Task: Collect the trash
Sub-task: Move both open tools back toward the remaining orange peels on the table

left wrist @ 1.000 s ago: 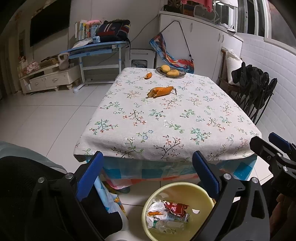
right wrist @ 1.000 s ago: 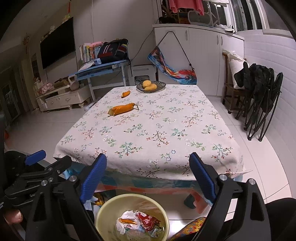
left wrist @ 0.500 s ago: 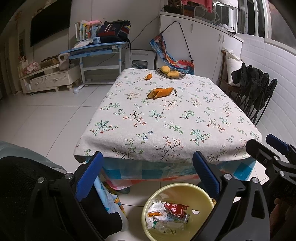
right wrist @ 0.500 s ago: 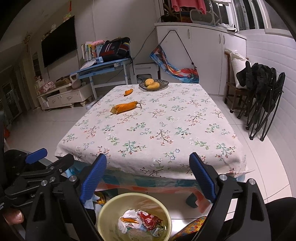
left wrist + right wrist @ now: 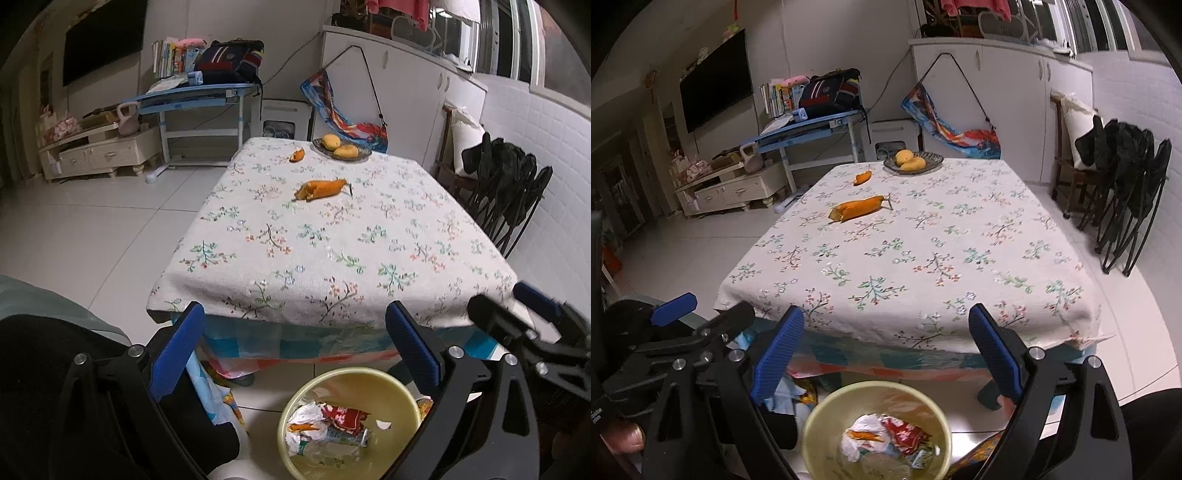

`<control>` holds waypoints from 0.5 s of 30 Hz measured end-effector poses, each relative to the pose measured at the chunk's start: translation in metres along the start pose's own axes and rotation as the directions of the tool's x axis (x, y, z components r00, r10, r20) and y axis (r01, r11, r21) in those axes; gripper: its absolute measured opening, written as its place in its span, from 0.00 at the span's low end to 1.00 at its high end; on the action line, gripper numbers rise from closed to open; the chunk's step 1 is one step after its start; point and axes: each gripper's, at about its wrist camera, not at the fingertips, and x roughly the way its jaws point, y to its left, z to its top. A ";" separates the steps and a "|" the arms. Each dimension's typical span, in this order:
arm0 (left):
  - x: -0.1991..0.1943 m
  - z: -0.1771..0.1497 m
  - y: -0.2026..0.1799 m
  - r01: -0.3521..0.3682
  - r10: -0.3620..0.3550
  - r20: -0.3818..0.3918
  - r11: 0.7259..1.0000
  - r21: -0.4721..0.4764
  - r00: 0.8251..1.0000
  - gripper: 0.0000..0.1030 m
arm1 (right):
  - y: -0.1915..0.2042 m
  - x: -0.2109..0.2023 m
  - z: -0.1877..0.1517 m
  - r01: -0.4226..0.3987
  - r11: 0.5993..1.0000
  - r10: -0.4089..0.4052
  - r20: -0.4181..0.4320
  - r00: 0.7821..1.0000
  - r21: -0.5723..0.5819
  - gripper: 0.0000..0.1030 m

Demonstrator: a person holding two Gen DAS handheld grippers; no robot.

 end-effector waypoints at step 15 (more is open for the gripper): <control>0.011 0.090 0.073 -0.089 0.103 0.104 0.987 -0.132 0.989 0.93 | 0.007 0.072 0.047 -0.090 0.985 0.101 -0.069 0.992 0.144 0.86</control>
